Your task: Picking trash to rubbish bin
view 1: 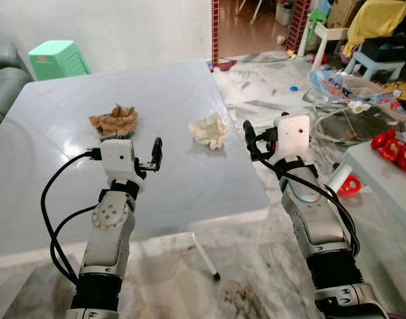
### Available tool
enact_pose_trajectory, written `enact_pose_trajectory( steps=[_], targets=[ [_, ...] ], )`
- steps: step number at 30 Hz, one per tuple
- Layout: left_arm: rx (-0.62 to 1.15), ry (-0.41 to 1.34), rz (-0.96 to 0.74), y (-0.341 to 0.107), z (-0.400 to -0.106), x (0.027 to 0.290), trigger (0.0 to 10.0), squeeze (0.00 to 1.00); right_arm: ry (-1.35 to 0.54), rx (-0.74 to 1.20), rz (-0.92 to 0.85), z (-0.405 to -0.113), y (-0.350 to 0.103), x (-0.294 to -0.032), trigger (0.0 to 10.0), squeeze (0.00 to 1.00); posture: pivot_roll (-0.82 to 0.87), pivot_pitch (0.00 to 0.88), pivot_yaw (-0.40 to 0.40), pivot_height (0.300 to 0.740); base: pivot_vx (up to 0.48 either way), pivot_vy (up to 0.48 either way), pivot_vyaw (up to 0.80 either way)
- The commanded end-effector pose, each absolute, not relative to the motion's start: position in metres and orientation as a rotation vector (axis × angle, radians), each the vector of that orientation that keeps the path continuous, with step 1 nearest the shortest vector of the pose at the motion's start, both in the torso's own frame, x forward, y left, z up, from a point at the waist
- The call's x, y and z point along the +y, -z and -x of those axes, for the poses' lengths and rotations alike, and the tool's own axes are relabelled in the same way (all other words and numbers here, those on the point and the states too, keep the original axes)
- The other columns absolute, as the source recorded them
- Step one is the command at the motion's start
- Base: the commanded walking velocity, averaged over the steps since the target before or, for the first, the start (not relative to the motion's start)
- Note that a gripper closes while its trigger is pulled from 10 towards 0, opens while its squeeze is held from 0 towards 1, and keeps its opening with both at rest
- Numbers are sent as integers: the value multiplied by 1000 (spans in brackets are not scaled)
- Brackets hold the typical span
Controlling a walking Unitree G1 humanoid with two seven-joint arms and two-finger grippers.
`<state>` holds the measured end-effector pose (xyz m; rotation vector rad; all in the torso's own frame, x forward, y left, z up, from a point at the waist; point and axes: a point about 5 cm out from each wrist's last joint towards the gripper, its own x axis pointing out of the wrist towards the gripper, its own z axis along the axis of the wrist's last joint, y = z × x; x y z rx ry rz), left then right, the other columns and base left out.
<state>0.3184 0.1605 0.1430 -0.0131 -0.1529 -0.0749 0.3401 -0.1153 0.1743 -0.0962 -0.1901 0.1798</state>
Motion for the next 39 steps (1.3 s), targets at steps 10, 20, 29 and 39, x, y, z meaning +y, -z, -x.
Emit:
enact_pose_trajectory(
  steps=[10,20,29,39],
  targets=[
    [-140,21,-7,-142,-319,172,10000,0,-231,-201,85,-339,-178,-104,10000,0,-39,41,24,740,128,272,0],
    [-145,12,-8,-142,-318,172,10000,0,-220,-203,98,-340,-179,-105,10000,0,-36,41,21,740,0,0,0],
    [-140,12,-22,-143,-319,170,10000,0,-153,-211,151,-343,-180,-114,10000,0,-36,39,20,740,0,0,0],
    [-128,16,-22,-140,-315,166,10000,0,-90,-145,211,-353,-171,-133,10000,0,-28,47,16,740,0,0,0]
  ],
)
